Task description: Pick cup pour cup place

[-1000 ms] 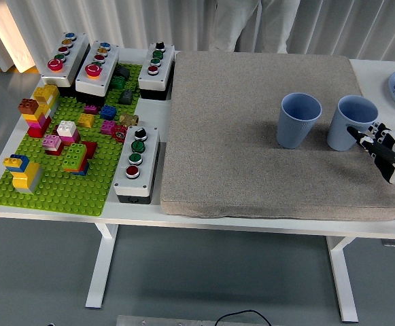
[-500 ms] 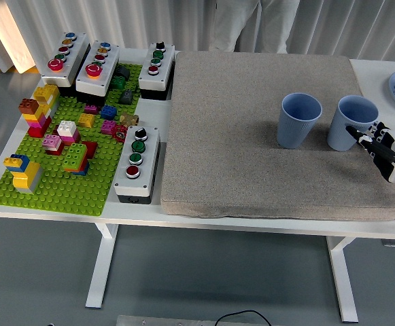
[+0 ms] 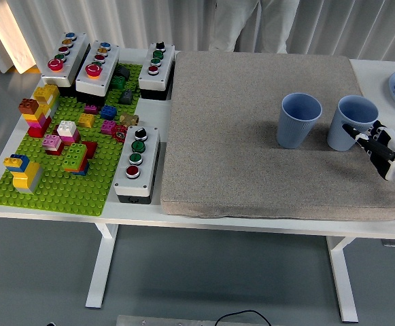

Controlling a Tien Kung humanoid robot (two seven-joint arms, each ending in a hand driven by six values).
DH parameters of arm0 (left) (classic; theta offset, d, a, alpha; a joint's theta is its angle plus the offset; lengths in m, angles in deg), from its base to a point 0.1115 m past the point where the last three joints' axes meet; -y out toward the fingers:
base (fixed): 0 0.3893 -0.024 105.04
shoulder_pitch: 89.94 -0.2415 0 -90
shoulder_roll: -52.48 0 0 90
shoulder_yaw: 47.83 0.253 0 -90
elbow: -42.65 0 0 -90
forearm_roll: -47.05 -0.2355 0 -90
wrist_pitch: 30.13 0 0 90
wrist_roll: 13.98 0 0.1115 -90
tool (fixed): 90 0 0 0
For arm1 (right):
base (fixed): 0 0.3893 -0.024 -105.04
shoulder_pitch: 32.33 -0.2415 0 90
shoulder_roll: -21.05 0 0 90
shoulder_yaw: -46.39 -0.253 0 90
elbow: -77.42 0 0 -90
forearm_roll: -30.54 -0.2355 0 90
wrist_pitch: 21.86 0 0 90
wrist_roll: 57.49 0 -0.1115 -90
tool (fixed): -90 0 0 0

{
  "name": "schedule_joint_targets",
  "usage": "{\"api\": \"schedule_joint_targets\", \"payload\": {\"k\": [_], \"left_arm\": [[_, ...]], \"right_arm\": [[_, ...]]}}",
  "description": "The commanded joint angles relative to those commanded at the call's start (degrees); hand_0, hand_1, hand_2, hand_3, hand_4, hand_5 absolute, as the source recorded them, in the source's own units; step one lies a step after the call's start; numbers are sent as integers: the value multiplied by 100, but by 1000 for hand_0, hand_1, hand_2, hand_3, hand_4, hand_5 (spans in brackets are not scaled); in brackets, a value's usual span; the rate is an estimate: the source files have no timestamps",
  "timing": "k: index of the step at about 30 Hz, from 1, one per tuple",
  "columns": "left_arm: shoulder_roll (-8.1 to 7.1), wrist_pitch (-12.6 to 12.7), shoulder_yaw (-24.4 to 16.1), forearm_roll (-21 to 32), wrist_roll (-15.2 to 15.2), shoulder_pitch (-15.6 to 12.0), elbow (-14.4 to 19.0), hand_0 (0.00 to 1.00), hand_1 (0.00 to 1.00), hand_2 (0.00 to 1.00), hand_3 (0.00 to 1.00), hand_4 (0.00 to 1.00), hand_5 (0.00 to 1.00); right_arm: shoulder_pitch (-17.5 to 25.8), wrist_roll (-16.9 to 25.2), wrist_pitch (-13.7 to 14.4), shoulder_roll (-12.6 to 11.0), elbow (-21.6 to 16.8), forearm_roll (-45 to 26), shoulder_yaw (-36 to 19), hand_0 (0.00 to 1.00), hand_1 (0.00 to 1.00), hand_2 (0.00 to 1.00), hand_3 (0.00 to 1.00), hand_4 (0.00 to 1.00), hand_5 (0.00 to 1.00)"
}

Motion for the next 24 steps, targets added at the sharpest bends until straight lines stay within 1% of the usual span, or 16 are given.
{"api": "schedule_joint_targets", "payload": {"k": [24], "left_arm": [[-5, -2, -61, -78, -8, 12, 0, 739, 775, 836, 660, 534, 938]], "right_arm": [[-118, -8, 4, 39, 67, -17, 66, 977, 954, 998, 941, 854, 544]]}}
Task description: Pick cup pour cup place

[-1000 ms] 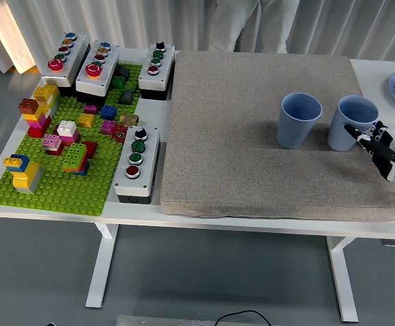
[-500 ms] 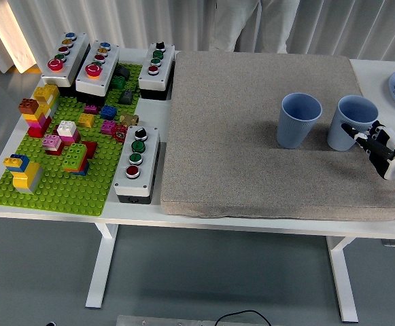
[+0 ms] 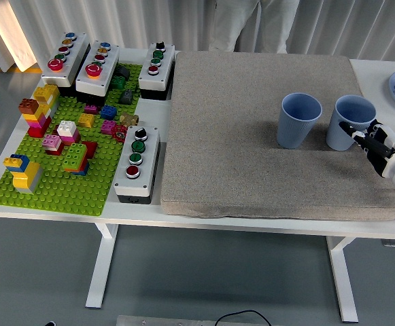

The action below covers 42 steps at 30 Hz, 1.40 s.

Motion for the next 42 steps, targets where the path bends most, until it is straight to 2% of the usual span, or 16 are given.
{"api": "schedule_joint_targets", "payload": {"k": [13, 14, 19, 20, 25, 26, 42], "left_arm": [[-7, 1, -16, -29, 0, -12, 0, 739, 775, 836, 660, 534, 937], [-7, 2, -19, -30, 0, -11, 0, 739, 775, 836, 660, 534, 937], [-7, 4, -28, -33, 0, -7, 0, 739, 775, 836, 660, 534, 937], [-7, 4, -26, -32, 1, -7, 0, 739, 775, 836, 660, 535, 936], [-8, 5, -39, -44, 1, -7, 0, 739, 775, 836, 660, 535, 936], [-7, 8, -37, -37, 2, -4, 0, 739, 776, 836, 660, 535, 936], [-4, 9, -49, -40, 3, 2, 0, 739, 776, 836, 660, 534, 937]], "right_arm": [[-17, 13, 37, 21, 17, -42, 17, 977, 954, 998, 937, 852, 552], [-17, 21, 48, 18, 11, -46, 14, 965, 933, 976, 900, 849, 539], [-18, 45, 88, 12, -7, -70, 20, 965, 933, 976, 900, 849, 539], [-18, 53, 92, 14, -10, -84, 24, 920, 873, 902, 844, 812, 444], [-16, 50, 79, 23, -17, -34, 46, 920, 873, 902, 844, 812, 444], [-19, 55, 90, 24, -15, -21, 43, 901, 851, 877, 839, 739, 229], [-12, 80, 133, 25, -11, -59, -2, 900, 856, 876, 856, 744, 247]]}}
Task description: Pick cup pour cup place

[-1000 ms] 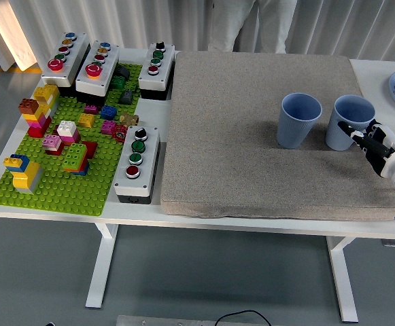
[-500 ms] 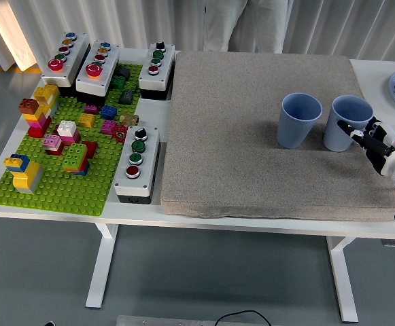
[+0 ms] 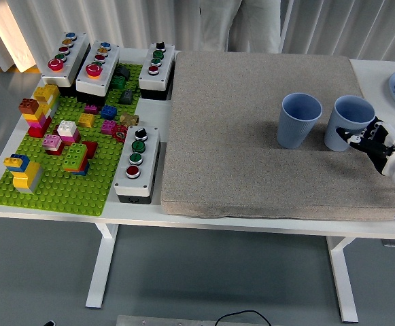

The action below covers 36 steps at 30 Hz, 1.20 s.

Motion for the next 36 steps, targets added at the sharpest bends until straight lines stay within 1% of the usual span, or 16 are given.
{"api": "schedule_joint_targets", "payload": {"k": [21, 33, 36], "left_arm": [[1, 1, -6, -9, -2, 2, 0, 740, 776, 836, 662, 535, 937], [-3, -4, -33, -46, -9, -17, 0, 740, 776, 836, 662, 535, 936], [-1, -1, -42, -45, -8, -16, 0, 740, 776, 836, 662, 535, 936]], "right_arm": [[-47, 48, 56, -2, 81, -55, 22, 897, 857, 874, 855, 744, 246], [-38, 52, 87, 17, 72, -49, 32, 896, 856, 872, 855, 745, 243], [-29, 55, 133, 31, 27, -16, 44, 896, 856, 872, 855, 745, 243]]}}
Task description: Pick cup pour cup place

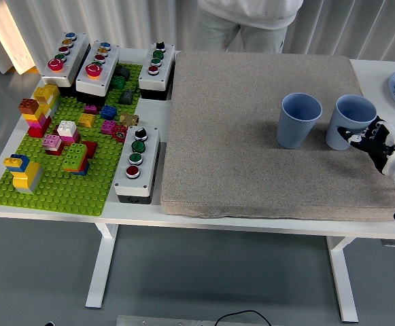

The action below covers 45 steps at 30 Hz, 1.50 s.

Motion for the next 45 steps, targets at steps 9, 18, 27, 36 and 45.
{"api": "schedule_joint_targets", "payload": {"k": [9, 18, 27, 36, 45], "left_arm": [[-2, 1, 4, 11, 1, 15, 0, 740, 776, 836, 662, 536, 936], [1, 0, -7, 6, 0, 15, 0, 740, 776, 835, 662, 535, 936], [-9, 3, -16, 6, -6, -17, 0, 740, 776, 835, 662, 536, 937], [-12, 5, -10, 20, -4, -22, 0, 740, 776, 835, 662, 535, 937], [-15, 8, 12, 47, 2, -9, 0, 740, 776, 835, 662, 536, 936]], "right_arm": [[4, 29, 63, -20, -89, 71, -41, 859, 770, 703, 752, 743, 228], [13, 26, 83, -27, -133, 87, -59, 845, 748, 676, 729, 743, 228], [34, 53, 137, -50, -254, 207, -19, 838, 742, 664, 709, 738, 216], [49, 77, 156, -66, -315, 202, -16, 827, 731, 657, 707, 733, 201], [34, 69, 178, -85, -357, 258, -38, 828, 733, 653, 706, 728, 164]]}}
